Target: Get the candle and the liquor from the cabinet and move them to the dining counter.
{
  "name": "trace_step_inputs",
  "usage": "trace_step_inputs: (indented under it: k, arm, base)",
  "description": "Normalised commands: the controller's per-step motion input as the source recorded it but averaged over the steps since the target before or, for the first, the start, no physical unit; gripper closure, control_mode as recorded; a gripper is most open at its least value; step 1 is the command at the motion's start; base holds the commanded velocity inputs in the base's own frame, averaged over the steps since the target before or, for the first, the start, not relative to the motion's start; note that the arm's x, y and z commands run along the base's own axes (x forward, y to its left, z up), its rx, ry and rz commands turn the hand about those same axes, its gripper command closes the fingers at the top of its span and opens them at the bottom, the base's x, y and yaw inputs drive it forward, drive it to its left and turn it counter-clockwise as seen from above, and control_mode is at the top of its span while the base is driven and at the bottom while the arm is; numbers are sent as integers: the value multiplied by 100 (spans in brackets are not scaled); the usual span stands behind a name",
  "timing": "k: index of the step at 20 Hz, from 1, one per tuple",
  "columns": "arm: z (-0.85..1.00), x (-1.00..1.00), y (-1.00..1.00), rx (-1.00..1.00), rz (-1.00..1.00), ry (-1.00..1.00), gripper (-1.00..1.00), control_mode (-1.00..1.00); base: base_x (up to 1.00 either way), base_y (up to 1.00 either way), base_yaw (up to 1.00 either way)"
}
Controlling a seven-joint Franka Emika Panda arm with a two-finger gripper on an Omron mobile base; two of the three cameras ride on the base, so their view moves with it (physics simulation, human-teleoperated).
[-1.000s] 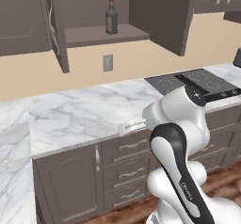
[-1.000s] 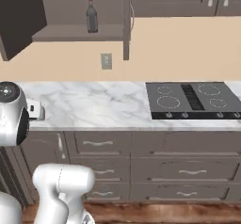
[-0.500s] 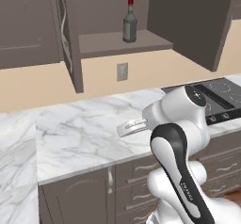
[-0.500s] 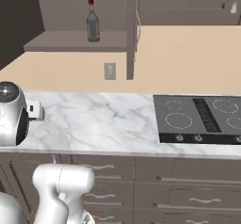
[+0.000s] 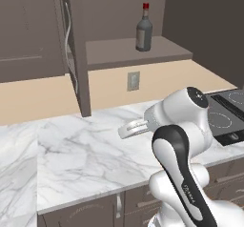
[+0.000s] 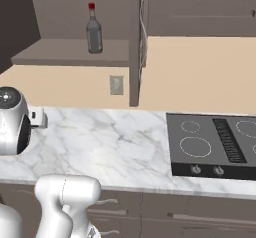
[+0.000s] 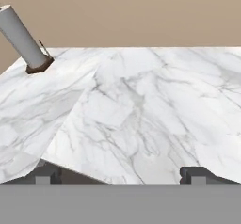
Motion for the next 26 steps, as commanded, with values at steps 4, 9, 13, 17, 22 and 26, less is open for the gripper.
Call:
trace_step_inputs:
  k: [4, 9, 13, 17, 22, 26]
  arm:
    - [-9, 16, -1, 0, 9, -1, -100, -100]
    - [-1, -9, -4, -2, 1, -11, -100, -100]
    - [43, -8, -31, -3, -7, -11, -100, -100]
    - [63, -1, -49, -2, -11, -6, -100, -100]
    - [67, 0, -51, -3, -15, -8, -100, -100]
    - [51, 0, -25, -6, -14, -24, -100, -100]
  base:
    - [24, -12, 5]
    - [0, 0, 0]
    - [0, 0, 0]
    - [0, 0, 0]
    - [0, 0, 0]
    - [0, 0, 0]
